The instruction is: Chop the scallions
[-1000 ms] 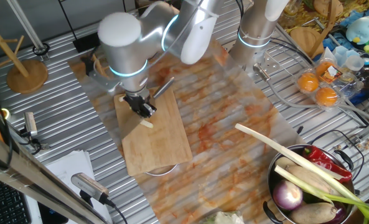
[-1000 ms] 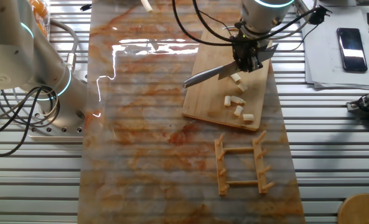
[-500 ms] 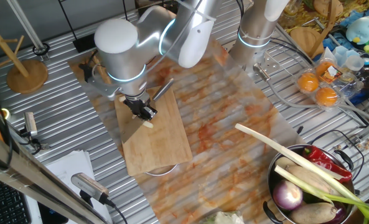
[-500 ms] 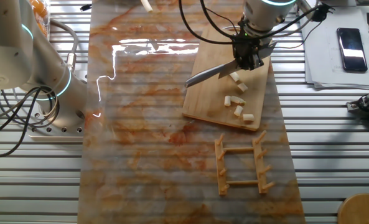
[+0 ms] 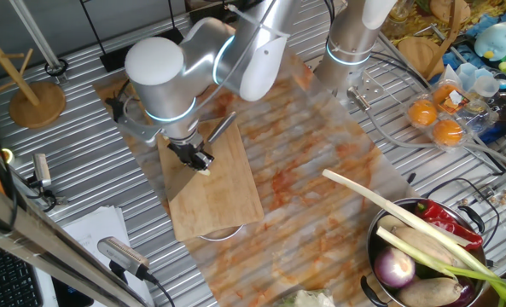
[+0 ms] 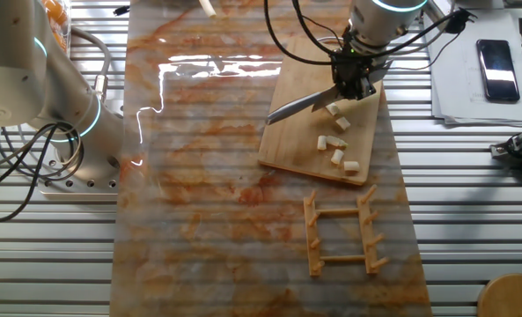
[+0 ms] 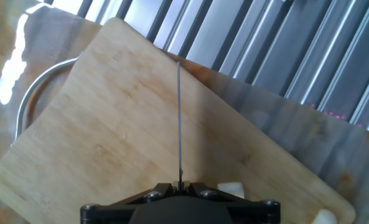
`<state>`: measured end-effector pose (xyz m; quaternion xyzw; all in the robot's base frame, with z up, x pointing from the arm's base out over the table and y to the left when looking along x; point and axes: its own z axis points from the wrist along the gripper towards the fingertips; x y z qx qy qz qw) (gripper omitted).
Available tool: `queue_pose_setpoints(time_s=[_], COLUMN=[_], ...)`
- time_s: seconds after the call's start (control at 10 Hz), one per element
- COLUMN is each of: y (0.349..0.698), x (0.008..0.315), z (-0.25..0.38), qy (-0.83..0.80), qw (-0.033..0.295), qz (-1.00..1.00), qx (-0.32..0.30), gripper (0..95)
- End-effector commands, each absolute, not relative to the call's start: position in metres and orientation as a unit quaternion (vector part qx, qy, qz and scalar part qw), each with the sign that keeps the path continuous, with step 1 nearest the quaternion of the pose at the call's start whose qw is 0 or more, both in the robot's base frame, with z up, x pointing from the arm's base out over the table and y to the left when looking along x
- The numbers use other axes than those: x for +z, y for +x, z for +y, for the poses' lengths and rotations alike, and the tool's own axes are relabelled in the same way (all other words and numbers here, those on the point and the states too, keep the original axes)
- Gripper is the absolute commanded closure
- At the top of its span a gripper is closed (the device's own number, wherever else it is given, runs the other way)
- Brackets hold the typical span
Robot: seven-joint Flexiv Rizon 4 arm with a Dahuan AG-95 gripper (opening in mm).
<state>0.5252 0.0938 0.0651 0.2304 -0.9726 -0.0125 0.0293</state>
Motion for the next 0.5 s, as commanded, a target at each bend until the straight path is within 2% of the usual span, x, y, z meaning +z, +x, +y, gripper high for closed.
queue_pose_setpoints(time_s=[0.1,0.5], y=[0.5259,0.5260], x=[0.0646,0.0618], z=[0.0940,0.0936], qy=[0.232,0.240], qw=[0.031,0.037], qz=[-0.972,-0.970], qx=[-0.014,-0.013], gripper=[95.0,95.0])
